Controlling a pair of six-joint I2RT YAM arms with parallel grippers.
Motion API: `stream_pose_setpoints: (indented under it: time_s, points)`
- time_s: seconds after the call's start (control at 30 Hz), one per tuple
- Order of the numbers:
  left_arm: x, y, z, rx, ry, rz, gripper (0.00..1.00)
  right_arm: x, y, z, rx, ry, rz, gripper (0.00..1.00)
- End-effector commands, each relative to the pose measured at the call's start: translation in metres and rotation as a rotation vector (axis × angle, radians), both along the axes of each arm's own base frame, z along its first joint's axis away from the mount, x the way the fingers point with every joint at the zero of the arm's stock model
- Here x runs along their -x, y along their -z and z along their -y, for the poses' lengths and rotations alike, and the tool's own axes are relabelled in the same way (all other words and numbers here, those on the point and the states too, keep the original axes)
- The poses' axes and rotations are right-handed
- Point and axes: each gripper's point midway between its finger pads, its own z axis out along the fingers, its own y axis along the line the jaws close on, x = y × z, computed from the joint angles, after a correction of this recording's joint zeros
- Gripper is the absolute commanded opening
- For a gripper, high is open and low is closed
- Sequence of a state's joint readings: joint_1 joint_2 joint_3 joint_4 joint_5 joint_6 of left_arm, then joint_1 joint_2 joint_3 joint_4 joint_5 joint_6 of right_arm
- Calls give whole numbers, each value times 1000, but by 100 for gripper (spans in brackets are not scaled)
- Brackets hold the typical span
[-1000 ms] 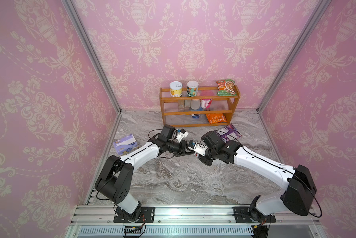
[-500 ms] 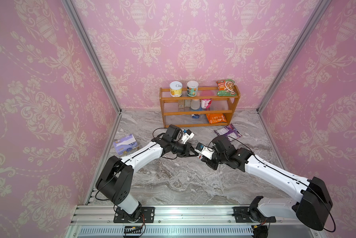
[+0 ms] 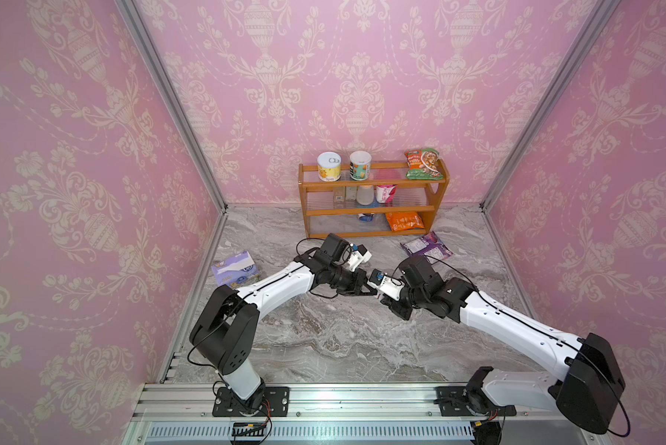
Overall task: Close the usb drive cover
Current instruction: Close the cover of the USB drive.
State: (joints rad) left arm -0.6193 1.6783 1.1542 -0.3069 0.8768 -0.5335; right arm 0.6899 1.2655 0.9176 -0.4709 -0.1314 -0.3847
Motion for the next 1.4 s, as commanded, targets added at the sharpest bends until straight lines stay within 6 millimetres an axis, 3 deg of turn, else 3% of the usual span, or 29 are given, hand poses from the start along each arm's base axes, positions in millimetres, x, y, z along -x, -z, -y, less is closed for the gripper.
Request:
stream_pose_setpoints:
  time_s: [0.0, 0.1, 0.33, 0.83, 1.27, 1.37]
  points:
    - [38, 9, 23, 43, 121, -126, 4, -30, -110, -66, -339, -120, 323, 0]
    - [40, -2, 29, 114, 139, -135, 5, -34, -113, -69, -370, -107, 344, 0]
    - [49, 5, 30, 64, 182, -123, 4, -44, -130, -72, -410, -83, 400, 0]
    - [71, -13, 44, 169, 291, -138, 5, -50, -148, -71, -478, -67, 520, 0]
    - [73, -6, 43, 130, 293, -140, 19, -38, -165, -60, -513, -77, 579, 0]
    - [72, -6, 43, 117, 284, -132, 23, -36, -159, -60, -487, -86, 552, 0]
